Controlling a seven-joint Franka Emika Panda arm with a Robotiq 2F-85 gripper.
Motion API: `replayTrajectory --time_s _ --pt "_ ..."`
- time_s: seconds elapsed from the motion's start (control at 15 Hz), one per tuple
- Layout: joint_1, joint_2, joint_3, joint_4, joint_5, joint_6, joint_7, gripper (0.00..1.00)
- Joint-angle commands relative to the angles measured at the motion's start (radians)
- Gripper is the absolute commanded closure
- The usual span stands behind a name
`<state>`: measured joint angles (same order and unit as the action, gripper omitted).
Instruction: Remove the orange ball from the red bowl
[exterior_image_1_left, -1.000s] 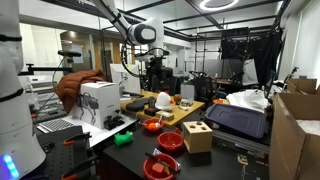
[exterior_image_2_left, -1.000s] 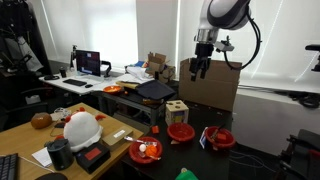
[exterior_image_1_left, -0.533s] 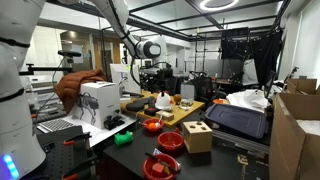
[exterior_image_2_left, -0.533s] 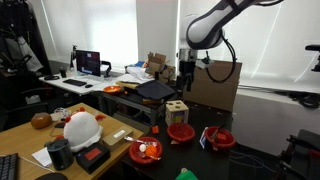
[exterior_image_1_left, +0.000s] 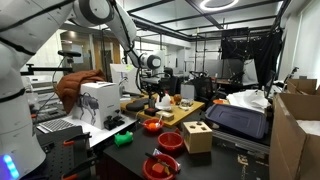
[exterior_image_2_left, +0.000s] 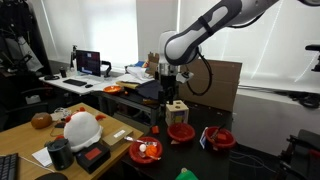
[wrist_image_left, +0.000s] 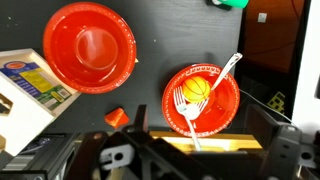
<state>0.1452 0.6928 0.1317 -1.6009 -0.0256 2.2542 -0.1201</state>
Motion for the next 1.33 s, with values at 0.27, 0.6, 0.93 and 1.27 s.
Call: replayTrajectory --time_s 0.27,0.6,0.93,1.27 --pt "0.047 0.248 0.014 0.32 -0.01 -0.151 -0.039 0.0" --pt "0.081 0.418 0.026 0.496 -0.004 -0.19 -0.045 0.0" --pt "0.106 0.547 0.036 0.649 0.005 -0.209 -0.042 0.0" --pt "0.123 0.64 0.021 0.75 0.0 -0.219 -0.02 0.0"
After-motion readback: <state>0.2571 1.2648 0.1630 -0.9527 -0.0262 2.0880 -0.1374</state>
